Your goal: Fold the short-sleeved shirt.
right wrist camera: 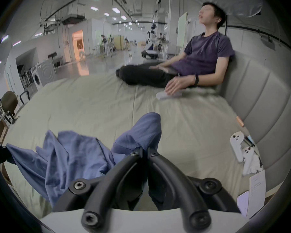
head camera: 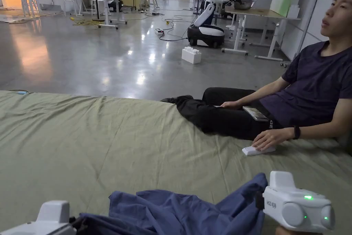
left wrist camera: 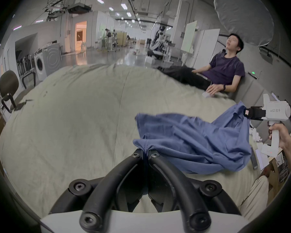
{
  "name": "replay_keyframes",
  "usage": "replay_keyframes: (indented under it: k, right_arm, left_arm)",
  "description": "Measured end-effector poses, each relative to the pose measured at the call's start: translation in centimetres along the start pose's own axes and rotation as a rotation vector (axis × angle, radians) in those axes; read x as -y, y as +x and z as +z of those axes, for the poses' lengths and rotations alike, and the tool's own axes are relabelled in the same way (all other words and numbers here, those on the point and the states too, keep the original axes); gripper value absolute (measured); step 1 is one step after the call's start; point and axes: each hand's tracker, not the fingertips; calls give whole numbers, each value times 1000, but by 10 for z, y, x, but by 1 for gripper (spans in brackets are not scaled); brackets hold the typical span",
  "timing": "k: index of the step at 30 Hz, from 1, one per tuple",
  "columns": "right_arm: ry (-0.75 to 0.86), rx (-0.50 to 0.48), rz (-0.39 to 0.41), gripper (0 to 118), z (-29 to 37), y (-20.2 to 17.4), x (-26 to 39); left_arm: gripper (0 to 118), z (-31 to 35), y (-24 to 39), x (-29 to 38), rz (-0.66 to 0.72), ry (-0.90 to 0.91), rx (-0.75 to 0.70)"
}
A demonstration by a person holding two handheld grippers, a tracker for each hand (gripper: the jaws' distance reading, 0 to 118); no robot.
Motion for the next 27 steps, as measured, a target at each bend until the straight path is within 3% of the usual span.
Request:
replay_keyframes:
  k: [13, 27]
  right_arm:
    - [250, 60, -20, 4, 119, 18, -88]
    - [417, 63, -35, 4, 145, -1, -161]
  left_arm:
    - [5, 87, -22, -119, -32, 278, -33]
    - [5, 99, -17, -211, -34, 406, -64]
